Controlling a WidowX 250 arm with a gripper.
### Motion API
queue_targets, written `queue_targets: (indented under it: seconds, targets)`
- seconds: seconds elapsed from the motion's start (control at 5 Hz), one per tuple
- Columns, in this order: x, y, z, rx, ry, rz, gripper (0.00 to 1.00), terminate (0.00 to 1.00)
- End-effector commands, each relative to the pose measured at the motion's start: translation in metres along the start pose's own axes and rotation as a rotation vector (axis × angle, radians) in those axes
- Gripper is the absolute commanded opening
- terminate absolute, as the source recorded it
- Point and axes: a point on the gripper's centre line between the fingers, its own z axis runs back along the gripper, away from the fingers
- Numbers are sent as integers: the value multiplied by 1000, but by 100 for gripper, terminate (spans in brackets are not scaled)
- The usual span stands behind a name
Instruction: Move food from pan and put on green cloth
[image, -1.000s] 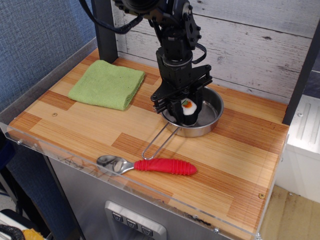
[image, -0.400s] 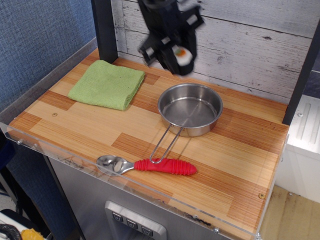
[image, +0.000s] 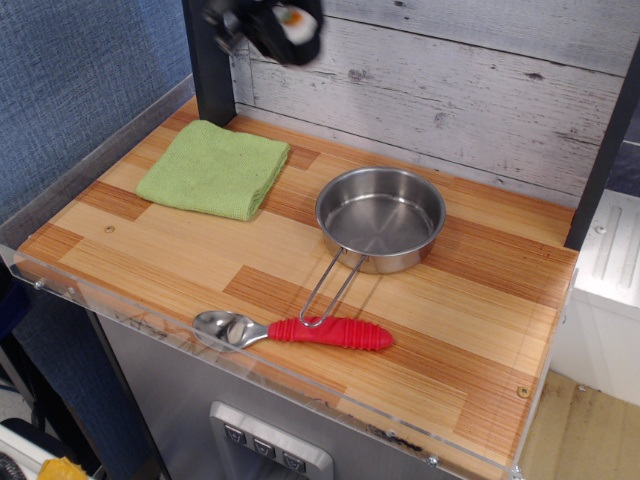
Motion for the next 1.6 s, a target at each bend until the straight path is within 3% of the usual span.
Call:
queue_targets:
  seconds: [0.0,0.4,1.0,1.2,1.4]
  targets:
    - [67,8,7,-20,-74,83,0,0]
    - [96,40,-22,44,-95,97,0,0]
    - [88,93,-68,173,-96,21,0,0]
    - [86,102,-75,189,-95,38,0,0]
    - [84,105,-77,215,-117,47,100,0]
